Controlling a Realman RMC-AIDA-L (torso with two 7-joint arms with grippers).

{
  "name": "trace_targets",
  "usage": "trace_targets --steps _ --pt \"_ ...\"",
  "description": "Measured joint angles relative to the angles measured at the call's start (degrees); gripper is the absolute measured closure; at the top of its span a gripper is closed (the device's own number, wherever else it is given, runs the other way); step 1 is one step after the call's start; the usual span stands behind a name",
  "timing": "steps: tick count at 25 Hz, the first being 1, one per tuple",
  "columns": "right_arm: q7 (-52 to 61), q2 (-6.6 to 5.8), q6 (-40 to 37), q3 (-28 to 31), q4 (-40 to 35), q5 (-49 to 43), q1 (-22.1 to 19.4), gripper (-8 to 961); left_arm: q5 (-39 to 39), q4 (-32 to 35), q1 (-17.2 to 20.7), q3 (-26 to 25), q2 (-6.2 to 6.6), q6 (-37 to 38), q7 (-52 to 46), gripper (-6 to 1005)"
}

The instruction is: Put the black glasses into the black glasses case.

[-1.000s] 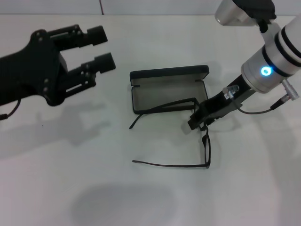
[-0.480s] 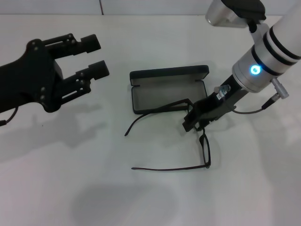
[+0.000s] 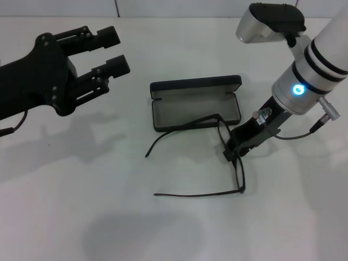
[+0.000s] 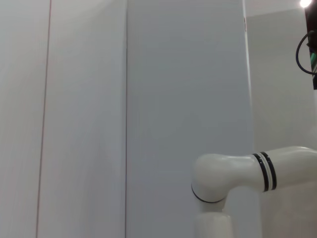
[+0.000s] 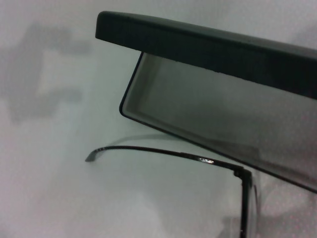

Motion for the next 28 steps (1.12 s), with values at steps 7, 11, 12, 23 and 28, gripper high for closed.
trace_targets --steps 7,11,12,23,28 --pt "-0.5 0.0 0.6 -1.5 -2.3 -0.2 -1.4 631 0.0 -0.7 -0.5 -1.4 0.21 -0.2 1.1 523" --pt "-0.5 0.0 1.0 -2.6 -6.6 -0.2 -3.5 739 0.0 -1.2 -0.6 -1.7 0.09 -0.2 1.2 524" --pt "-0.6 0.0 1.1 -2.8 -7.4 -0.2 -3.9 764 0.0 -1.3 -0.6 -1.7 0.06 -0.2 1.2 524" --pt "-6.1 -0.08 2.5 -5.9 -16.6 -1.6 -10.2 851 -0.3 -1.4 -0.3 -1.7 -0.31 -0.1 0.6 525" --pt "-15.2 -0.29 5.0 -4.9 -30.7 0.5 -21.9 851 -1.2 -2.5 -0.3 -3.3 -0.44 0.3 -1.7 526"
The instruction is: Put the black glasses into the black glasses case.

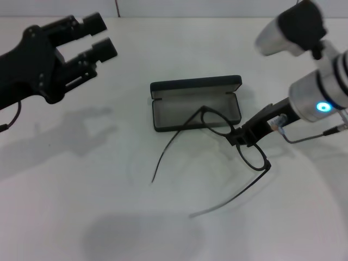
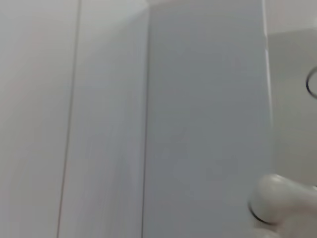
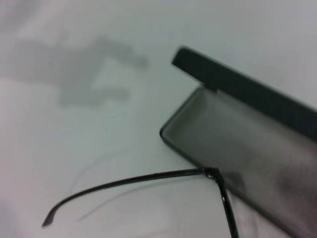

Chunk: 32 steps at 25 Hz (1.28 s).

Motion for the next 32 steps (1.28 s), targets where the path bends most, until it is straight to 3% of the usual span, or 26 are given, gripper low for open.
trace_targets --steps 4,9,15,20,26,32 --pt "-14.2 -0.01 0.5 3.8 -6.7 8.4 -10.2 851 -1.0 -2.3 -0.8 -0.4 0.02 1.8 -0.4 526" --pt "-31.6 -0.08 0.4 8.5 -7.3 23.4 -16.4 852 -0.9 -6.3 -3.0 0.2 -0.89 6.4 -0.1 527" --pt "-44.4 -0.2 -1.1 9.6 -4.1 29.7 -16.9 852 -0.7 -11.2 -6.5 2.1 -2.75 9.0 -0.1 657" --pt "-49.9 0.0 -1.3 9.3 -3.2 32.7 -16.3 852 -1.4 -13.8 -8.6 8.2 -3.02 9.1 0.6 868" --pt "-55.1 -0.26 -3.0 9.9 -3.1 39.1 -16.7 853 -3.5 -14.1 -9.0 12.4 -3.05 9.2 0.5 955" --pt "-57.6 -0.09 -5.7 11.0 -2.6 42.1 -16.4 853 -3.3 -14.2 -9.2 14.9 -2.87 9.3 0.4 954"
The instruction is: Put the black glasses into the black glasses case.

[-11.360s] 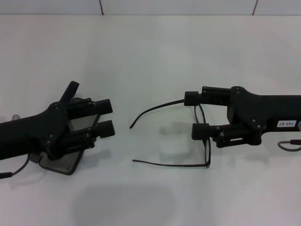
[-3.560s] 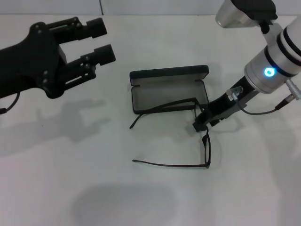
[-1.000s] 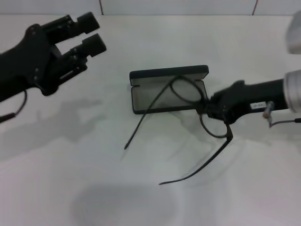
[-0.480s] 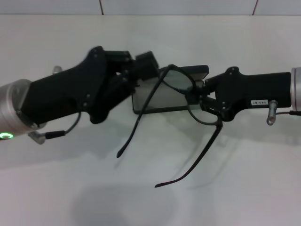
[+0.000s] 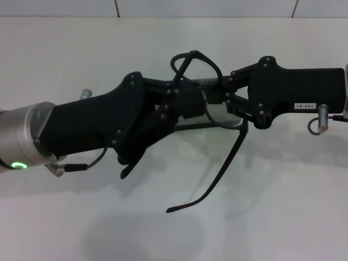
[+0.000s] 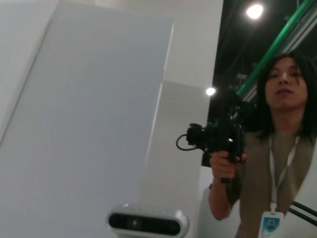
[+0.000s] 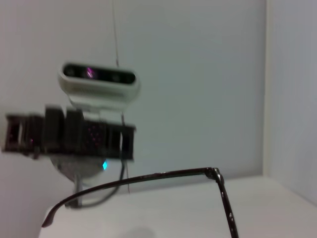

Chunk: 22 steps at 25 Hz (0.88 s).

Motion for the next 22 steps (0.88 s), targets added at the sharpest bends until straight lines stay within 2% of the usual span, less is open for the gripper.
trace_targets --steps 4,13,22 --pt "-2.1 -0.02 -1.5 0.0 0.9 3.5 0.2 853 0.1 -0.5 -0.8 1.5 0.02 0.0 0.2 954" --pt "-4.3 0.03 -4.8 -0.1 5.1 7.6 3.0 854 0.6 -7.2 -5.5 2.3 -0.18 -0.2 2.5 953" --pt "-5.0 -0.04 -8.4 0.1 7.2 10.3 3.7 854 -0.4 -10.8 -5.6 2.1 -0.4 -0.4 5.1 952"
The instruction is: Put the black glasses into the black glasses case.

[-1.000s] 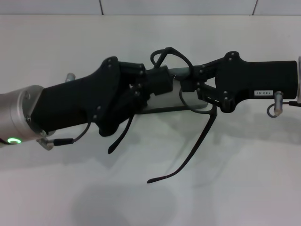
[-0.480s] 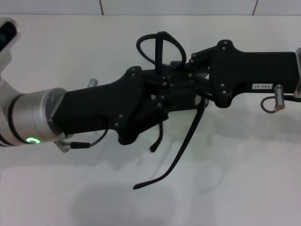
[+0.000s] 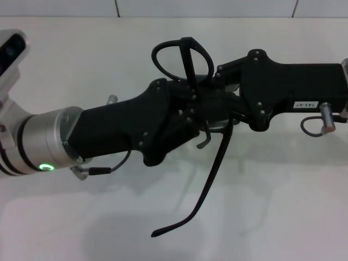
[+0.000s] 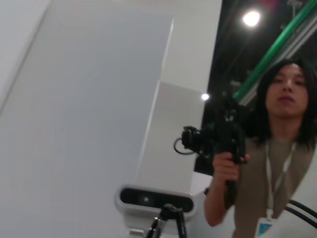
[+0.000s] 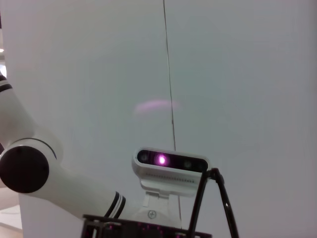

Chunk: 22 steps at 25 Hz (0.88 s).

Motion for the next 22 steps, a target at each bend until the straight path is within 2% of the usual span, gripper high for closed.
trace_targets --steps 22 --pt "-2.2 0.05 -3.6 0.2 3.6 4.1 -1.5 856 -4.1 -4.8 0.9 -0.1 -0.29 -0.3 1.4 949"
